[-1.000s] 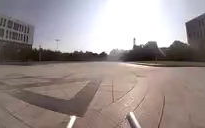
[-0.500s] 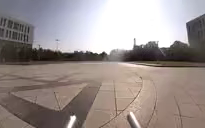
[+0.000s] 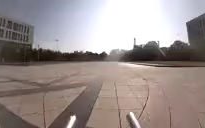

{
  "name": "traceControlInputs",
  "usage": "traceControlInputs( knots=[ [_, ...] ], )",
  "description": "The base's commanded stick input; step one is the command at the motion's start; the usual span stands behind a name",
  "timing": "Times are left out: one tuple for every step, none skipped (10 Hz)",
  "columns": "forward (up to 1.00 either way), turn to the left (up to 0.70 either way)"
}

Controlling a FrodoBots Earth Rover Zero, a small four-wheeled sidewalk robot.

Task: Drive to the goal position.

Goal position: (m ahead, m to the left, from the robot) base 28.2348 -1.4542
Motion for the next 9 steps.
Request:
traceControlInputs(
  knots=[
    [0.7,0.0],
    [0.7,0.0],
    [0.7,0.0],
    [0.7,0.0],
    [0.7,0.0],
    [0.7,0.0],
    [0.7,0.0],
    [0.7,0.0],
    [0.7,0.0]
  ],
)
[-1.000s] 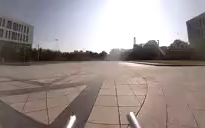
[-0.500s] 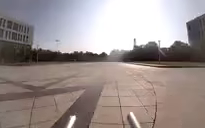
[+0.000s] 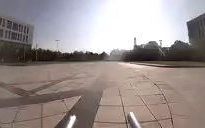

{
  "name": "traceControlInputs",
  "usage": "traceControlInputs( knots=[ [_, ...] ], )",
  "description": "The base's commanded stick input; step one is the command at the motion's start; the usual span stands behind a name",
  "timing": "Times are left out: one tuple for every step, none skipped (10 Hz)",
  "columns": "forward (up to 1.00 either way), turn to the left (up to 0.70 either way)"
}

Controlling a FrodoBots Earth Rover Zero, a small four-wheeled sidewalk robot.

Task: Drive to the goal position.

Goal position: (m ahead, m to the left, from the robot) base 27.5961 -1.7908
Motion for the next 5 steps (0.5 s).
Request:
traceControlInputs(
  knots=[
    [0.7,0.0],
    [0.7,0.0],
    [0.7,0.0],
    [0.7,0.0],
    [0.7,0.0]
  ],
)
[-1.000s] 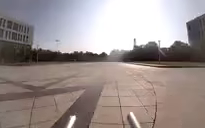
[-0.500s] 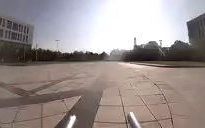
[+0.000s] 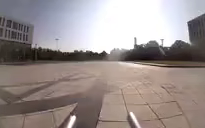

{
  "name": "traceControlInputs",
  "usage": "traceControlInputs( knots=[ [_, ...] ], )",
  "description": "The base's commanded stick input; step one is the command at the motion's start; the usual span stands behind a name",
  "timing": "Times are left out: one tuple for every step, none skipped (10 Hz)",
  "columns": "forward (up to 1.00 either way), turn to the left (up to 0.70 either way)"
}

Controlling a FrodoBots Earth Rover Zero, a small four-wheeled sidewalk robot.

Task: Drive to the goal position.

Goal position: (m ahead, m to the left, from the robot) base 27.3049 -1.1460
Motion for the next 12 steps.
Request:
traceControlInputs(
  knots=[
    [0.7,0.0],
    [0.7,0.0],
    [0.7,0.0],
    [0.7,0.0],
    [0.7,0.0],
    [0.7,0.0],
    [0.7,0.0],
    [0.7,0.0],
    [0.7,0.0],
    [0.7,0.0],
    [0.7,0.0],
    [0.7,0.0]
  ],
)
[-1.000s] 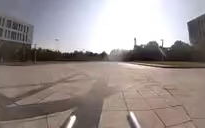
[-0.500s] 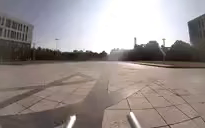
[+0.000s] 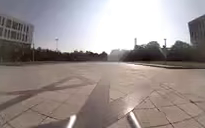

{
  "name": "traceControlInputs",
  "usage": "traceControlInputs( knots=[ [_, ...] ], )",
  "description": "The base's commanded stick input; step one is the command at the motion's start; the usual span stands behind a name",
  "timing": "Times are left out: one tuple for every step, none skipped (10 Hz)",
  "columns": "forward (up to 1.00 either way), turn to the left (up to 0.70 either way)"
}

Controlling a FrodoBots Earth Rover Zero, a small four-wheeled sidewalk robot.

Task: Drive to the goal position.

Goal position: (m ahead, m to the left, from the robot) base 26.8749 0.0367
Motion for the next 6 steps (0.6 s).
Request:
traceControlInputs(
  knots=[
    [0.7,0.0],
    [0.7,0.0],
    [0.7,0.0],
    [0.7,0.0],
    [0.7,0.0],
    [0.7,0.0]
  ],
)
